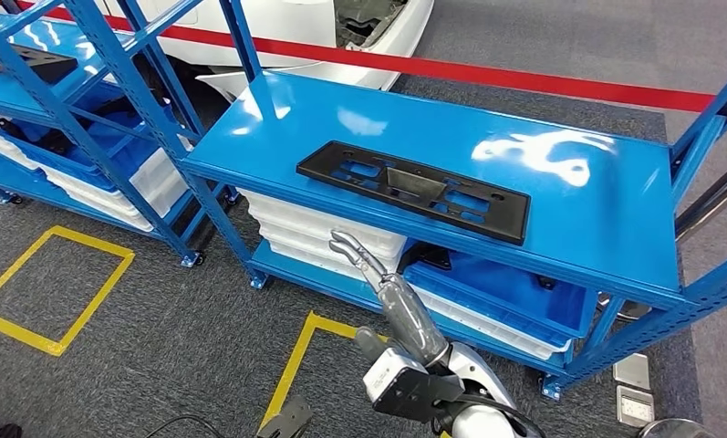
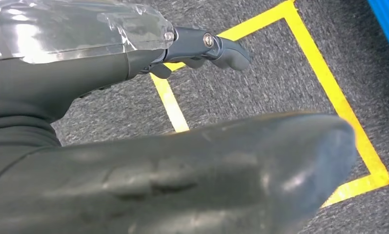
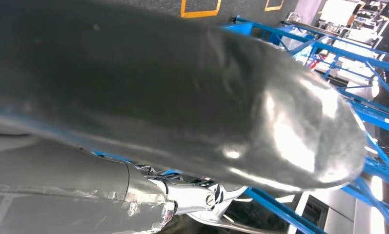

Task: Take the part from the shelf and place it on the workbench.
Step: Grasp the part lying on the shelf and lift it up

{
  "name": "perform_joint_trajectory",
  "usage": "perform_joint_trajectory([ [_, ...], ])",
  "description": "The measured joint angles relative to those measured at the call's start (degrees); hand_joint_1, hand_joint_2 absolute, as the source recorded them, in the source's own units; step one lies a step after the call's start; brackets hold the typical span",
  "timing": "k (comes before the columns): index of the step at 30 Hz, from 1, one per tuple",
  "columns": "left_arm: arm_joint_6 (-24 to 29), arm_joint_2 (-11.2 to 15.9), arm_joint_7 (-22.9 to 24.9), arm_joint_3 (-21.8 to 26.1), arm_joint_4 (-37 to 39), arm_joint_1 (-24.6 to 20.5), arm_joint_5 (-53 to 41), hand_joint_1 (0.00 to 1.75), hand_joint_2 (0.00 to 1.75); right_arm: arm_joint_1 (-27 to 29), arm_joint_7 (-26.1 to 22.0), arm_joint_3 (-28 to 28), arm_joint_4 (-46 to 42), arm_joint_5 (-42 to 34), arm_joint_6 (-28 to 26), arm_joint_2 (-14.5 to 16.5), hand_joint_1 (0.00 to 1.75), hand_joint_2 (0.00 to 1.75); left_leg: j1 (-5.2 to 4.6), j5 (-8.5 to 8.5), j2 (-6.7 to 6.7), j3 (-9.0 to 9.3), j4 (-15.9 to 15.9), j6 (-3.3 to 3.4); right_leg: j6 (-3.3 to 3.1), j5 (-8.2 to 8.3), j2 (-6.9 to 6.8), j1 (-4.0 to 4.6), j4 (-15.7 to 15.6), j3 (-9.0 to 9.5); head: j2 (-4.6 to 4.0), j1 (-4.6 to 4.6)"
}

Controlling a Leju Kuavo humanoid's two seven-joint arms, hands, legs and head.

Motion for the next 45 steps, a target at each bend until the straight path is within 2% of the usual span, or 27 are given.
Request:
perform_joint_trajectory([
  [3,0.0,0.0,0.0,0.0,0.0,0.0,0.0,0.0,0.0,0.0,0.0,0.0,0.0,0.1,0.0,0.0,0.0,0.0,-0.9,7.77,0.0,0.58,-7.7,1.62,0.03,-1.16,0.14,0.5,-0.1,1.85,0.0,0.2],
  [4,0.0,0.0,0.0,0.0,0.0,0.0,0.0,0.0,0.0,0.0,0.0,0.0,0.0,0.1,0.0,0.0,0.0,0.0,-1.27,9.18,0.0,1.12,-9.9,2.11,0.15,-1.41,0.17,0.55,-0.2,2.18,0.0,0.43],
  [5,0.1,0.0,0.0,0.0,0.0,-0.1,0.0,0.0,0.0,0.0,0.0,0.0,0.0,0.1,0.0,0.0,0.0,0.0,-1.58,9.61,0.0,1.41,-11.1,2.48,0.36,-1.51,0.16,0.51,-0.3,2.27,0.0,0.62],
  [7,0.0,0.0,0.1,0.0,0.0,-0.2,0.0,0.0,0.0,0.0,0.1,0.0,0.0,0.1,0.0,0.0,0.0,0.0,-1.88,9.33,0.01,1.82,-12.4,2.97,0.92,-1.38,0.14,0.35,-0.7,2.13,0.0,0.71],
  [9,-0.3,0.0,0.1,0.0,0.0,-0.3,-0.1,0.0,0.0,0.0,0.1,-0.1,-0.1,0.2,0.0,0.0,0.0,0.0,-1.47,8.94,0.09,2.88,-14.7,3.24,1.53,-1.9,-0.06,0.38,-0.3,1.78,0.0,0.68],
  [11,-0.6,0.0,0.2,0.0,-0.1,-0.4,-0.1,0.0,0.0,-0.1,0.1,-0.1,-0.1,0.2,0.0,0.0,0.0,0.0,-1.04,8.79,0.11,3.9,-16.4,3.44,2.08,-4.07,-0.2,0.34,4.0,-0.35,0.0,0.8],
  [13,-0.8,0.0,0.4,0.0,-0.1,-0.4,-0.2,0.0,0.0,-0.1,0.1,-0.1,-0.1,0.2,0.0,-0.1,0.0,0.0,-1.04,8.68,0.1,4.12,-16.5,3.61,2.5,-6.39,-0.21,0.13,10.9,-4.23,0.0,0.87],
  [14,-0.8,0.0,0.4,0.0,-0.1,-0.4,-0.2,0.0,0.0,0.0,0.1,-0.1,-0.1,0.2,0.0,-0.2,0.0,0.0,-1.03,8.51,0.11,4.23,-16.4,3.63,2.66,-6.55,-0.22,0.04,13.2,-5.79,0.0,0.91],
  [15,-0.9,0.0,0.5,0.0,-0.1,-0.4,-0.2,0.0,0.0,0.1,0.1,-0.1,-0.1,0.2,0.0,-0.2,0.0,0.0,-1.0,8.3,0.11,4.4,-16.3,3.59,2.75,-5.64,-0.23,-0.05,13.5,-6.47,0.0,0.9],
  [16,-0.9,0.0,0.5,0.0,-0.1,-0.4,-0.2,0.0,0.0,0.1,0.1,-0.1,-0.1,0.2,0.0,-0.3,0.0,0.0,-0.97,8.05,0.09,4.65,-16.2,3.52,2.76,-3.81,-0.24,-0.11,11.9,-6.17,0.0,0.9],
  [18,-0.9,0.0,0.6,0.0,-0.1,-0.4,-0.2,0.0,0.0,0.0,0.1,-0.1,-0.1,0.2,0.0,-0.3,0.0,0.0,-0.94,7.38,0.03,5.24,-16.0,3.14,2.51,0.53,-0.25,-0.14,4.9,-3.45,0.0,0.93],
  [19,-0.9,0.0,0.6,0.0,-0.1,-0.5,-0.2,0.0,0.0,0.0,0.1,-0.1,-0.1,0.2,0.0,-0.3,0.0,0.0,-0.97,7.09,0.0,5.36,-15.8,2.87,2.28,1.68,-0.24,-0.05,1.9,-2.17,0.0,0.95],
  [20,-0.9,0.0,0.7,0.0,-0.1,-0.5,-0.2,0.0,0.0,0.0,0.1,-0.1,-0.1,0.2,-0.1,-0.3,0.0,0.0,-0.99,6.9,0.0,5.35,-15.7,2.59,2.01,2.08,-0.21,0.05,0.1,-1.4,0.0,0.88],
  [23,-0.9,0.0,0.7,0.0,-0.1,-0.7,-0.2,0.0,0.0,0.0,0.1,-0.1,-0.2,0.2,-0.1,-0.3,0.0,0.0,-0.93,6.64,0.07,5.27,-15.6,1.71,1.21,1.7,-0.04,0.21,-1.0,-1.08,0.0,0.62],
  [25,-0.8,0.0,0.7,0.0,-0.1,-0.7,-0.2,0.0,0.0,-0.1,0.1,-0.1,-0.2,0.2,-0.1,-0.3,0.0,0.0,-0.87,5.35,0.12,4.79,-13.9,1.08,0.72,1.78,-0.14,-0.02,-1.6,-0.59,0.0,0.49],
  [28,-0.8,0.0,0.7,0.0,-0.1,-0.7,-0.2,0.0,0.0,-0.1,0.2,-0.1,-0.2,0.3,-0.1,-0.3,0.0,0.0,-0.61,0.99,0.15,0.06,-4.0,0.33,0.06,1.53,-0.45,-0.13,-1.9,-0.08,0.0,0.2],
  [29,-0.8,0.0,0.7,0.0,-0.1,-0.6,-0.2,0.0,0.0,-0.1,0.2,-0.1,-0.2,0.3,-0.1,-0.3,0.0,0.0,-0.5,0.3,0.15,-1.58,-1.1,0.15,-0.04,1.42,-0.48,-0.13,-1.9,0.02,0.0,0.15],
  [30,-0.8,0.0,0.7,0.0,-0.1,-0.6,-0.2,0.0,0.0,0.0,0.2,-0.1,-0.2,0.3,-0.1,-0.3,0.0,0.0,-0.37,0.69,0.16,-2.41,0.0,0.01,-0.05,1.29,-0.47,-0.14,-1.8,0.17,0.0,0.12],
  [31,-0.8,0.0,0.7,0.0,-0.1,-0.6,-0.2,0.0,0.0,0.0,0.2,-0.1,-0.2,0.3,-0.2,-0.3,0.0,0.0,-0.23,2.19,0.16,-2.21,-1.1,-0.09,0.02,1.14,-0.42,-0.19,-1.8,0.38,0.0,0.09],
  [34,-0.8,0.1,0.8,0.0,-0.1,-0.6,-0.1,0.0,0.0,0.0,0.3,-0.1,-0.2,0.5,-0.3,-0.3,0.0,0.0,0.0,7.92,0.12,1.81,-11.2,-0.19,0.72,0.41,-0.25,-0.32,-1.4,1.07,0.0,0.05],
  [36,-0.8,0.0,0.9,0.0,-0.1,-0.7,-0.1,0.0,0.0,-0.1,0.4,-0.1,-0.2,0.5,-0.3,-0.3,0.0,0.0,-0.24,8.45,0.05,2.92,-14.3,0.24,1.39,0.21,-0.2,-0.2,-1.3,1.04,0.0,0.08],
  [38,-0.7,0.0,0.9,0.0,-0.1,-0.6,-0.1,0.0,0.0,-0.1,0.5,-0.1,-0.2,0.7,-0.3,-0.3,0.0,0.0,-0.4,8.35,0.04,2.84,-14.7,1.0,2.03,0.24,-0.2,-0.16,-1.4,0.99,0.0,0.09],
  [40,-0.6,0.1,0.9,0.0,-0.1,-0.6,0.0,0.0,0.0,-0.1,0.5,-0.1,-0.2,0.8,-0.4,-0.3,0.0,0.0,-0.33,8.52,0.09,3.06,-15.1,1.79,2.57,-0.83,-0.26,-0.29,-0.1,0.6,0.0,0.17],
  [41,-0.6,0.1,0.9,0.0,-0.1,-0.7,0.0,0.0,0.0,-0.2,0.5,-0.1,-0.2,0.9,-0.4,-0.3,0.0,0.0,-0.3,8.59,0.14,3.19,-15.3,2.16,2.75,-2.14,-0.27,-0.33,2.1,-0.37,0.0,0.23],
  [43,-0.6,0.1,0.9,0.0,-0.1,-0.8,0.0,0.0,0.0,-0.2,0.7,-0.1,-0.2,1.2,-0.6,-0.4,0.0,0.0,-0.46,8.53,0.2,3.29,-15.4,2.64,2.85,-5.44,-0.29,-0.33,9.5,-3.96,0.0,0.36],
  [44,-0.6,0.1,0.9,0.0,-0.1,-0.7,0.0,0.0,0.0,-0.2,0.9,-0.1,-0.2,1.4,-0.8,-0.4,0.0,0.0,-0.59,8.46,0.21,3.32,-15.3,2.8,2.85,-6.48,-0.28,-0.32,12.9,-5.85,0.0,0.36],
  [45,-0.6,0.1,0.9,0.0,-0.1,-0.7,0.0,0.0,0.0,-0.2,1.1,-0.1,-0.2,1.7,-1.1,-0.5,0.0,0.0,-0.74,8.37,0.2,3.38,-15.3,2.92,2.76,-6.48,-0.28,-0.31,14.7,-7.03,0.0,0.36],
])
